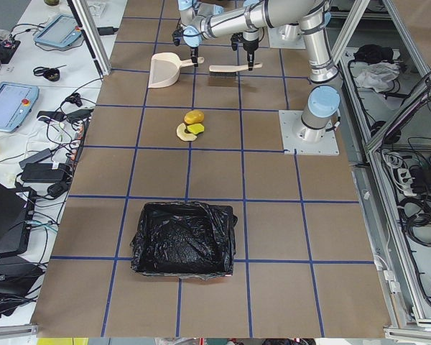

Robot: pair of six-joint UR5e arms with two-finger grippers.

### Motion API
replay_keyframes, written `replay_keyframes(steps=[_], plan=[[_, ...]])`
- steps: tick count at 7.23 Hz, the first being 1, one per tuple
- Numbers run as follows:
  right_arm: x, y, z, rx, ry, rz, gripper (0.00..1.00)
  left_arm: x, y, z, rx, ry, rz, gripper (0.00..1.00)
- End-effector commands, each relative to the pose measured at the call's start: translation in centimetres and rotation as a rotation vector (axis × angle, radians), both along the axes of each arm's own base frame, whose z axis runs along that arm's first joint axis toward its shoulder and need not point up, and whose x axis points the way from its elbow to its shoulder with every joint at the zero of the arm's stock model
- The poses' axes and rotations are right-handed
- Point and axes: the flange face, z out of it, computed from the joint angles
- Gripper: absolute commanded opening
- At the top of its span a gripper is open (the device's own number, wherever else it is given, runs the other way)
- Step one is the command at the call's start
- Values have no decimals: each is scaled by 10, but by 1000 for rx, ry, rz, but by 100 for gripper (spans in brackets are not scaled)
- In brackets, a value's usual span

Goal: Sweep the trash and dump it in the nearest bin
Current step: 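Close the left gripper on the dustpan handle while the right grips the brush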

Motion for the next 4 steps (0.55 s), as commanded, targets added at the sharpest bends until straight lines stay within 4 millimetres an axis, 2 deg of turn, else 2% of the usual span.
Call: replay_keyframes(steps=[1, 3, 4], plan=[[6, 9, 1, -1, 15, -110, 7, 2, -2, 2, 2, 12, -21, 0], [12, 16, 4, -7, 35, -300, 5, 16, -11, 19, -19, 13, -26, 0], [13, 16, 4, -6, 39, -370, 3, 46, -25, 31, -22, 16, -55, 0]])
